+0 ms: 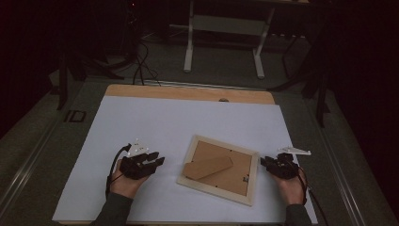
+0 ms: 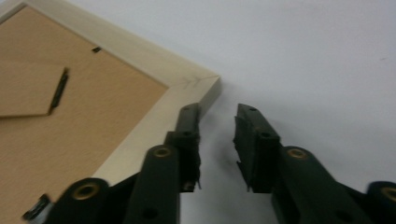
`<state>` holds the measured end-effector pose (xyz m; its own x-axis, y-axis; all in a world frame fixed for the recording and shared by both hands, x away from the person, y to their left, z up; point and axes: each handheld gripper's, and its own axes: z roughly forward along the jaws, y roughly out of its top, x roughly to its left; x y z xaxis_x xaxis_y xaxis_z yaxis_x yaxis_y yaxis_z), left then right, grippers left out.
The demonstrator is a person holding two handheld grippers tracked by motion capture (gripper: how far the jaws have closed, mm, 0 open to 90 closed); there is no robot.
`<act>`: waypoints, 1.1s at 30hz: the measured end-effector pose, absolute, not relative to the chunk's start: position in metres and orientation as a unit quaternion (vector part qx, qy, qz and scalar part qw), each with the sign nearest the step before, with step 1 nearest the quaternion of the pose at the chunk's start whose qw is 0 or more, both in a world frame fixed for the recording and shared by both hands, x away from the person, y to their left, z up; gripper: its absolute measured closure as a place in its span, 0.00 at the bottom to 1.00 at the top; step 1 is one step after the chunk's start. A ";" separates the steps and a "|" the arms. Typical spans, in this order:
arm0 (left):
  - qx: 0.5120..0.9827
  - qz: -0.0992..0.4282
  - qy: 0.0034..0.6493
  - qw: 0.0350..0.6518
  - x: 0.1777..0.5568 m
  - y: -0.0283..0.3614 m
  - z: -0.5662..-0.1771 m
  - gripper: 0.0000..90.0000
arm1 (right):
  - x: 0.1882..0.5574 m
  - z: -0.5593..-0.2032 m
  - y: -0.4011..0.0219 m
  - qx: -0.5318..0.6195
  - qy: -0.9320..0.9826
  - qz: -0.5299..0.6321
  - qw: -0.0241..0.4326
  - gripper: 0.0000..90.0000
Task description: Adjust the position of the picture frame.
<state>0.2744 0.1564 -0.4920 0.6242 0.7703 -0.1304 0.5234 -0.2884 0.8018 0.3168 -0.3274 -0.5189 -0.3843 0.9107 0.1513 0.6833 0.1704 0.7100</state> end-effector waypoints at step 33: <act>0.855 0.068 0.298 0.418 0.248 0.117 -0.520 1.00 | 0.314 -0.524 -0.323 0.523 0.762 0.369 0.101 1.00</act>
